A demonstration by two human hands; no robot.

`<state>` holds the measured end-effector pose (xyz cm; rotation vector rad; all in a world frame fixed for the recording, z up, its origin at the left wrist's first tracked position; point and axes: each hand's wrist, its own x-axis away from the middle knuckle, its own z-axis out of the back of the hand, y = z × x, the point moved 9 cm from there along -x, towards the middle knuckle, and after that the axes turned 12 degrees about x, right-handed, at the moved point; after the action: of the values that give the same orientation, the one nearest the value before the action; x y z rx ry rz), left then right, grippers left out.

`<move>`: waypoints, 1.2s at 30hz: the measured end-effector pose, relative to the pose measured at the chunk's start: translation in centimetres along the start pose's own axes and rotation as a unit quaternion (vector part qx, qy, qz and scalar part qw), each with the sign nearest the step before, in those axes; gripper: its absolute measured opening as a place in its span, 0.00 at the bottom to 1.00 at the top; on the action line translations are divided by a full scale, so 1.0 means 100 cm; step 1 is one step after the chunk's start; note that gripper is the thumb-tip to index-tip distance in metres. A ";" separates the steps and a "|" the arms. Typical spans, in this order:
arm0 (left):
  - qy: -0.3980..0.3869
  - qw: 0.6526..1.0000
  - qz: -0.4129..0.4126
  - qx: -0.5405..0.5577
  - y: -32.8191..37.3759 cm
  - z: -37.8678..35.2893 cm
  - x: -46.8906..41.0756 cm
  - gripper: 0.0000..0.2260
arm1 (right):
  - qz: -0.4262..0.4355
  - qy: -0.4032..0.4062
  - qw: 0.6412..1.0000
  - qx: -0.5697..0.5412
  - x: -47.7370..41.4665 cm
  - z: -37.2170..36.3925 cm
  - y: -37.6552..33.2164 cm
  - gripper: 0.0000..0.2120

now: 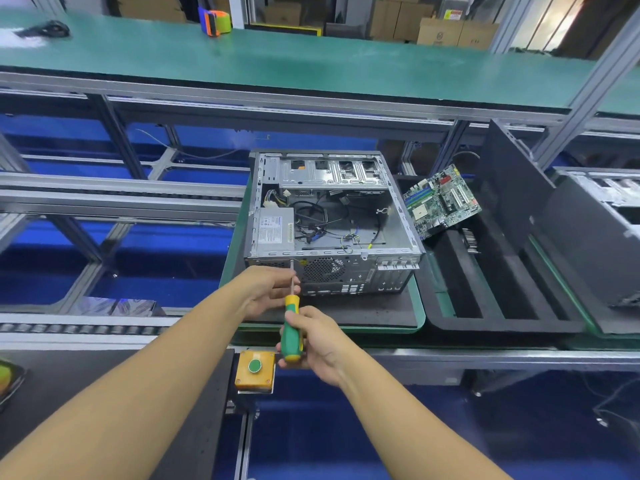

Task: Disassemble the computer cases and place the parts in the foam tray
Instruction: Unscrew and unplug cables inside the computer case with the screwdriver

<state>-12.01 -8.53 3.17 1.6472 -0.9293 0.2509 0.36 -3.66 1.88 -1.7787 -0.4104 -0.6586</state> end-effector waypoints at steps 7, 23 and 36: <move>0.075 0.992 -0.013 0.097 0.001 -0.002 -0.006 0.03 | -0.028 0.037 0.999 -0.010 -0.001 0.001 0.004 0.14; 0.078 0.991 -0.026 0.109 -0.004 -0.009 -0.014 0.08 | -0.035 0.015 0.999 -0.034 0.007 -0.005 -0.005 0.13; 0.061 0.998 -0.031 0.001 0.002 -0.008 -0.008 0.09 | -0.015 0.055 0.998 0.010 0.002 0.003 -0.006 0.09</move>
<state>-12.46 -7.49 3.03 1.6417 -0.7836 0.3070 0.20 -3.23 2.43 -1.7103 -0.3683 -0.7683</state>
